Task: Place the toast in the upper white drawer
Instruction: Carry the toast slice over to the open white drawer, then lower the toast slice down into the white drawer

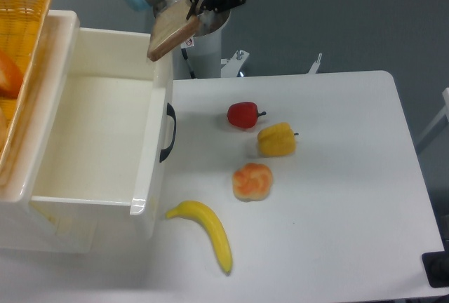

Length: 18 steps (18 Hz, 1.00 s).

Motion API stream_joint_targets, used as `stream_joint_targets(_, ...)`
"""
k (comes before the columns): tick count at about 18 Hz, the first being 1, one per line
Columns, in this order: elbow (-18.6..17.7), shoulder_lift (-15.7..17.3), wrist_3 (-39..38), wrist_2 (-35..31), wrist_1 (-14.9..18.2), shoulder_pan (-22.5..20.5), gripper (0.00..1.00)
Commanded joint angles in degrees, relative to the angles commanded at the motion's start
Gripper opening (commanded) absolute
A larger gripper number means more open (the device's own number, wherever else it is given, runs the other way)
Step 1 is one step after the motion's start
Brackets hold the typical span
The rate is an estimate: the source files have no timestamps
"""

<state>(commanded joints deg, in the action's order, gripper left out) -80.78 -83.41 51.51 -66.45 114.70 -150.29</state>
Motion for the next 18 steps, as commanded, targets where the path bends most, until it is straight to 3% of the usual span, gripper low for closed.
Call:
stream_joint_targets(3,0.79,-0.7,-2.72,2.46,-0.44,0.09,0.07)
stream_joint_targets(9,0.71,-2.9,-9.04,5.11,-8.43,2.81,0.08)
stream_joint_targets(18,0.01,-6.85,-14.58,4.84,-14.23,7.64,0.08)
